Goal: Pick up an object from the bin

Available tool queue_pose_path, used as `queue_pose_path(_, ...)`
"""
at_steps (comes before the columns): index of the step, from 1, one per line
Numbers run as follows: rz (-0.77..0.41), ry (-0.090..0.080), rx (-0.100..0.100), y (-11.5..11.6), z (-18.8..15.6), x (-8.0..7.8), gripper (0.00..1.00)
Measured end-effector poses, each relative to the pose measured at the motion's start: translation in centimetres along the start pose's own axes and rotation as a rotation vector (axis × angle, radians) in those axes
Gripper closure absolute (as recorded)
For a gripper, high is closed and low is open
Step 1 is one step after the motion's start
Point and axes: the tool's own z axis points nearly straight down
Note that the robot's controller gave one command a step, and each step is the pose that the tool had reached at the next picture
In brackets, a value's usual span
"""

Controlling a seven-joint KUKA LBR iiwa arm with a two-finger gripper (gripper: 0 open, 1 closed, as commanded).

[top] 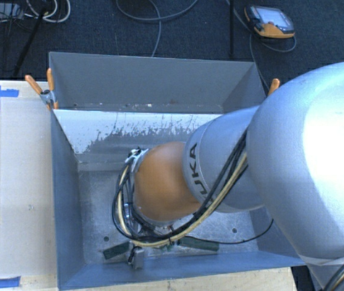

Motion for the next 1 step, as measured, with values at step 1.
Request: queue_pose_path(1,-0.168,0.010,0.000,0.39,-2.93,-0.29,0.00)
